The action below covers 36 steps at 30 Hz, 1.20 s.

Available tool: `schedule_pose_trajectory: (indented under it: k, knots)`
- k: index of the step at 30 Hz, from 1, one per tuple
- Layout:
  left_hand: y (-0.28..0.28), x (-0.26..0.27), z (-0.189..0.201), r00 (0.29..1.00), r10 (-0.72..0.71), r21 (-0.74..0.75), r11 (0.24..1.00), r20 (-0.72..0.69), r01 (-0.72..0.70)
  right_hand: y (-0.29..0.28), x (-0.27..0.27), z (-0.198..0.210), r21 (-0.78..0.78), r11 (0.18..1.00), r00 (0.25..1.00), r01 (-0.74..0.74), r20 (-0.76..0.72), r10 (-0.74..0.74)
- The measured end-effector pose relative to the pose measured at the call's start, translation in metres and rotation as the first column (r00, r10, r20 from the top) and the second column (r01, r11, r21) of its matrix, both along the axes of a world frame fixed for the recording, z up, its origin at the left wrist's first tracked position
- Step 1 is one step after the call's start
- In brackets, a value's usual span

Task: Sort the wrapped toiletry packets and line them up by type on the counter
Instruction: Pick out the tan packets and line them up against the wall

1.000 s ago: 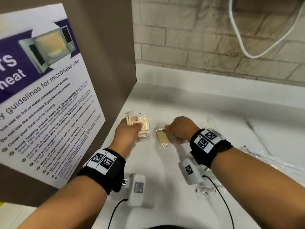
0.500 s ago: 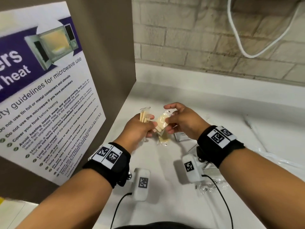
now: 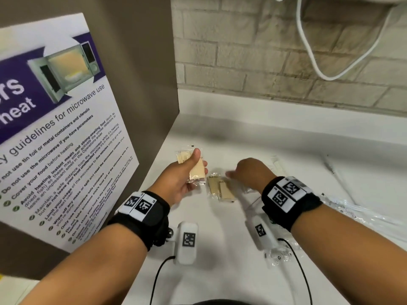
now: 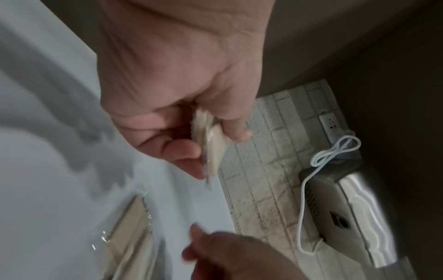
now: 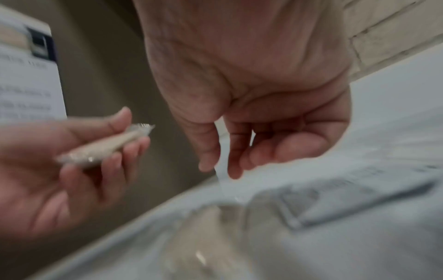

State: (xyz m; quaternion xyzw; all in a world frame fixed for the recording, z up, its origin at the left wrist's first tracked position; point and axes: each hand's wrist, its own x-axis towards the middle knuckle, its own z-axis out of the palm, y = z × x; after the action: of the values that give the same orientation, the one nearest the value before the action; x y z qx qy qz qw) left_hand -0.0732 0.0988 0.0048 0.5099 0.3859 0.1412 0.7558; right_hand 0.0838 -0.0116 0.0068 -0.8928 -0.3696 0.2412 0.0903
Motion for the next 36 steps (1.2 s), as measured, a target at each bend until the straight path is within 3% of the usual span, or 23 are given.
schedule_pose_trajectory:
  k: [1, 3, 5, 9, 16, 22, 28, 33, 36]
  knots:
    - [-0.001, 0.0, 0.0, 1.0, -0.007, -0.007, 1.0, 0.003, 0.008, 0.0, -0.003, 0.01, 0.14, 0.989, 0.989, 0.041, -0.148, -0.02]
    - [-0.004, 0.002, 0.002, 0.999, -0.032, 0.014, 0.999, 0.024, 0.032, 0.002, -0.014, 0.025, 0.367, 0.901, 0.831, 0.23, -0.555, 0.014]
    - [-0.008, 0.005, 0.007, 0.995, -0.064, 0.0, 0.998, 0.081, 0.064, 0.004, -0.024, 0.029, 0.394, 0.886, 0.736, 0.242, -0.67, 0.097]
    - [-0.004, 0.001, 0.013, 0.961, -0.039, -0.223, 0.969, 0.273, 0.103, 0.008, -0.025, 0.024, 0.466, 0.826, 0.74, 0.316, -0.666, 0.093]
    - [-0.004, 0.001, 0.006, 0.952, -0.122, -0.083, 0.985, 0.281, 0.151, -0.006, -0.011, 0.023, 0.435, 0.82, 0.646, 0.372, -0.755, 0.107]
    - [-0.012, 0.007, 0.001, 0.957, -0.225, 0.015, 0.974, 0.181, 0.226, -0.013, -0.011, 0.018, 0.485, 0.773, 0.669, 0.41, -0.736, 0.107]
    - [-0.012, 0.007, -0.001, 0.974, -0.158, -0.07, 0.983, 0.161, 0.171, -0.017, -0.005, 0.008, 0.426, 0.758, 0.626, 0.493, -0.779, 0.031]
    - [-0.012, 0.004, -0.009, 0.983, -0.143, 0.071, 0.988, 0.116, 0.135, -0.02, 0.0, 0.013, 0.416, 0.795, 0.652, 0.44, -0.758, 0.036]
    - [-0.008, 0.003, -0.015, 0.994, -0.061, 0.152, 0.987, 0.095, 0.046, -0.02, 0.012, 0.008, 0.356, 0.757, 0.664, 0.548, -0.735, -0.135]
